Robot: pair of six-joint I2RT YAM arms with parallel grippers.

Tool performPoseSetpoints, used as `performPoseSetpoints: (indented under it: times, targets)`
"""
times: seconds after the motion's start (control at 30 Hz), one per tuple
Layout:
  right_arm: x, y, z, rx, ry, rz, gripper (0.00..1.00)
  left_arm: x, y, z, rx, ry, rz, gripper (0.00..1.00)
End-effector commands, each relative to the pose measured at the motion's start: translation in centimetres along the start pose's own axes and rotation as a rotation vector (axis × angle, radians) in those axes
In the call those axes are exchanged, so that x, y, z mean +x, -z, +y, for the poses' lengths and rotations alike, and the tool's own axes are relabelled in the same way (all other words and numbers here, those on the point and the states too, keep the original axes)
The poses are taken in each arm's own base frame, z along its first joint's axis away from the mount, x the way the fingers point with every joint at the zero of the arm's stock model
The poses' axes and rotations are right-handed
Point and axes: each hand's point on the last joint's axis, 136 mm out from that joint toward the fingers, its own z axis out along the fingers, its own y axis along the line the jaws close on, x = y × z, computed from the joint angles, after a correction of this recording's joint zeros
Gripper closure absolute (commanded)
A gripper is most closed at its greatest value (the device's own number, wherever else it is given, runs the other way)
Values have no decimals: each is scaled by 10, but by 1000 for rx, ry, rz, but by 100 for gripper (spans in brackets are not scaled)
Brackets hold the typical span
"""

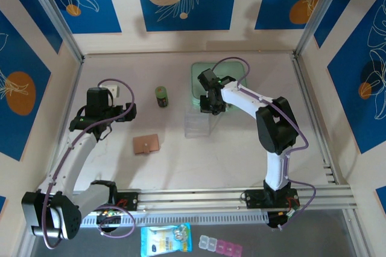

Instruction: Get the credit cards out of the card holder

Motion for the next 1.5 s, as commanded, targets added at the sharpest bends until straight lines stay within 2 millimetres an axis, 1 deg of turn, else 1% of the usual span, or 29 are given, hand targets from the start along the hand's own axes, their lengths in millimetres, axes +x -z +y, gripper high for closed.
performPoseSetpoints:
  times: [0.0,0.3,0.5,0.63,0.8,0.87,0.93,1.03,1.13,1.3,1.4,1.47]
  targets:
    - [2,2,2,-1,-11,26,90,1,-1,3,3,-7,1,0]
    - [4,8,-2,5,-15,21,89,1,-2,1,15,-3,2,0]
    - [3,14,-1,0,-15,10,85,2,-2,1,16,-1,3,0]
    - [1,23,0,-6,-11,-5,81,2,-2,-1,26,5,13,0]
    - [1,38,2,-26,-5,-28,79,8,-5,1,12,25,60,0]
    - [1,45,4,-41,-4,-40,77,12,-6,-2,28,60,86,0]
    - [3,52,6,-60,1,-50,75,20,-8,-8,53,121,128,0]
    - [9,63,11,-101,5,-65,74,38,-18,-23,116,215,206,0]
    - [18,69,14,-132,12,-75,73,54,-29,-39,173,255,250,0]
    - [36,72,15,-176,16,-78,70,76,-50,-64,260,261,335,1]
    - [47,70,11,-183,8,-74,70,90,-60,-76,281,235,391,1]
    - [53,68,7,-185,1,-75,70,103,-65,-83,286,207,431,1]
